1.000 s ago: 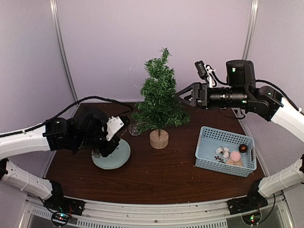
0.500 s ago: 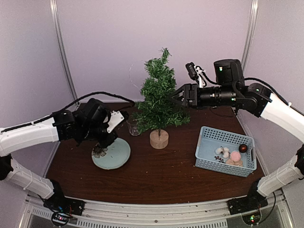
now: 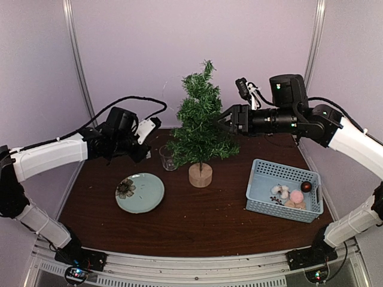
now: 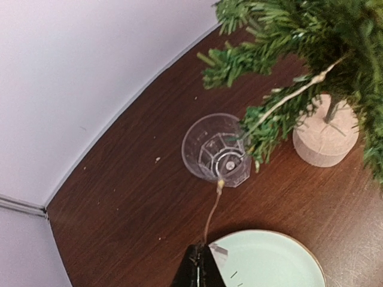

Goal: Decorate the small christmas tree

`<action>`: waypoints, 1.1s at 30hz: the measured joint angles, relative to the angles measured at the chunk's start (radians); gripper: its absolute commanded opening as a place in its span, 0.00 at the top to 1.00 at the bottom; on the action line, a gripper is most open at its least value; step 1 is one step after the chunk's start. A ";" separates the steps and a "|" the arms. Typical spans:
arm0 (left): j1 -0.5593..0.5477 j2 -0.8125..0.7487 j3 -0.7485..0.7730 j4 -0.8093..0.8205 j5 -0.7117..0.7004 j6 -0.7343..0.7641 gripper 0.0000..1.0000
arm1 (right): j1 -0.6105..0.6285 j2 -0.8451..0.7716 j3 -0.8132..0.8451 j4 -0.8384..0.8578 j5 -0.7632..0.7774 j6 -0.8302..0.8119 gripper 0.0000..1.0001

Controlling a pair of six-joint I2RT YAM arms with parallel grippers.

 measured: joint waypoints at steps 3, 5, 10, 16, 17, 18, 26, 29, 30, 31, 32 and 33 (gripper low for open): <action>0.000 -0.018 -0.009 0.041 0.051 0.023 1.00 | 0.000 0.000 0.003 -0.001 0.004 0.008 0.36; -0.001 -0.053 -0.032 0.062 0.083 0.034 1.00 | 0.000 0.000 0.002 0.000 0.006 0.019 0.32; -0.012 -0.185 -0.081 0.074 0.158 0.058 1.00 | -0.006 -0.013 -0.011 0.013 0.031 0.058 0.19; -0.106 -0.244 -0.069 0.068 0.229 0.124 1.00 | -0.040 -0.050 -0.042 0.049 0.036 0.137 0.25; -0.135 -0.243 -0.060 0.060 0.232 0.141 1.00 | -0.044 -0.052 -0.044 0.055 0.035 0.151 0.26; -0.158 -0.242 -0.051 0.049 0.235 0.155 1.00 | -0.047 -0.052 -0.047 0.063 0.032 0.165 0.28; -0.317 -0.206 0.049 0.002 0.233 0.233 1.00 | -0.051 -0.031 -0.050 0.109 -0.011 0.260 0.40; -0.340 -0.198 0.064 -0.006 0.233 0.251 1.00 | -0.052 -0.018 -0.050 0.109 -0.028 0.272 0.47; -0.346 -0.196 0.067 -0.006 0.234 0.256 1.00 | -0.052 -0.012 -0.050 0.109 -0.035 0.275 0.49; -0.352 -0.192 0.070 -0.010 0.234 0.263 1.00 | -0.052 -0.006 -0.049 0.109 -0.043 0.275 0.50; -0.356 -0.189 0.075 -0.014 0.235 0.267 1.00 | -0.052 0.001 -0.049 0.109 -0.052 0.280 0.50; -0.360 -0.185 0.079 -0.014 0.235 0.272 1.00 | -0.051 0.010 -0.049 0.110 -0.061 0.284 0.51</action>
